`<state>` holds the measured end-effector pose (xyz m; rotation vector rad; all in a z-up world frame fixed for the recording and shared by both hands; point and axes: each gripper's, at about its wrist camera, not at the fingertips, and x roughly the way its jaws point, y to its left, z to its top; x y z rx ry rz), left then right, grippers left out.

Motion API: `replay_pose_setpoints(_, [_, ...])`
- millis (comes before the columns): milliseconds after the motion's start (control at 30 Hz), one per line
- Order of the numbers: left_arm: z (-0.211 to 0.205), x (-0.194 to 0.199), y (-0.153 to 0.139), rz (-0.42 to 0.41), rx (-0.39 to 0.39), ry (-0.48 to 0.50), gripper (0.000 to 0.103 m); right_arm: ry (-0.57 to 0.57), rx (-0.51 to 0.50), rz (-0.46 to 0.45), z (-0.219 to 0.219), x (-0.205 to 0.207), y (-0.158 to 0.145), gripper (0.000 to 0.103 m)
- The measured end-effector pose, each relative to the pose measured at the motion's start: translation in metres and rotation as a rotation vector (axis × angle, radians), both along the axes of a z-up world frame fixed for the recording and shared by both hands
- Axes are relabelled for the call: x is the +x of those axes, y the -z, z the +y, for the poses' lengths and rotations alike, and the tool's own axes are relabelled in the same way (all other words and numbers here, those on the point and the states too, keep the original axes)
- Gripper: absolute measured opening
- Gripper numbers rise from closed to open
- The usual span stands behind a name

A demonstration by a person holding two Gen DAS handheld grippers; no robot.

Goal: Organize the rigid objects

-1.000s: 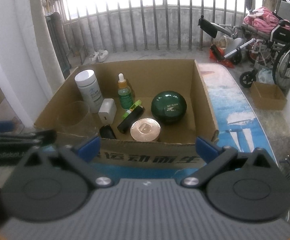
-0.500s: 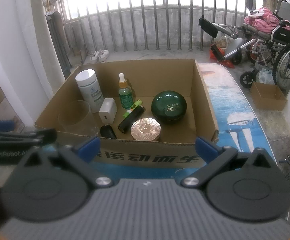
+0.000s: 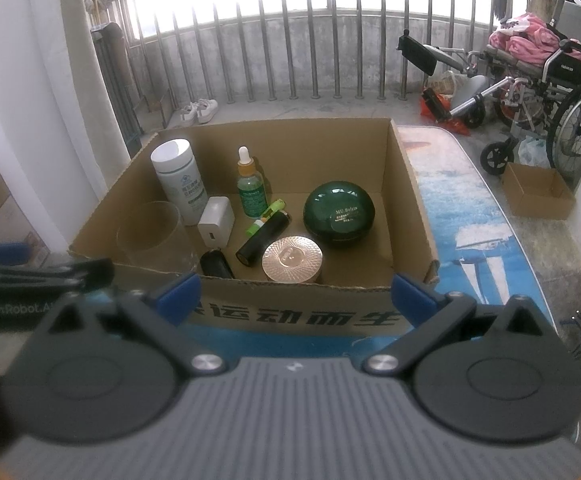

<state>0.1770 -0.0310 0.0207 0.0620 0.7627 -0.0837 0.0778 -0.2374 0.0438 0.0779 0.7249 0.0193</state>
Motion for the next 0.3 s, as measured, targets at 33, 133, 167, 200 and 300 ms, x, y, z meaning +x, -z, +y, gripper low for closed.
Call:
replay_pose_setpoints(33, [0.0001, 0.0, -0.0001, 0.0, 0.0, 0.0, 0.102, 0.0, 0.0, 0.0, 0.0, 0.0, 0.0, 0.102])
replay_pose_setpoints(133, [0.0001, 0.0, -0.0002, 0.0, -0.001, 0.0, 0.102, 0.0, 0.0, 0.0, -0.0001, 0.0001, 0.0, 0.102])
replay_pose_setpoints(167, [0.0002, 0.0007, -0.0003, -0.001, 0.0, 0.0, 0.102, 0.0, 0.0, 0.0, 0.0, 0.0, -0.0001, 0.102])
replay_pose_setpoints(200, [0.0002, 0.0, -0.0003, -0.001, 0.0, 0.0, 0.102, 0.0, 0.0, 0.0, -0.0002, 0.0001, 0.0, 0.102])
replay_pose_setpoints(300, [0.0005, 0.0005, -0.0004, -0.001, 0.0, -0.001, 0.102, 0.0, 0.0, 0.0, -0.0002, 0.0, -0.0001, 0.102])
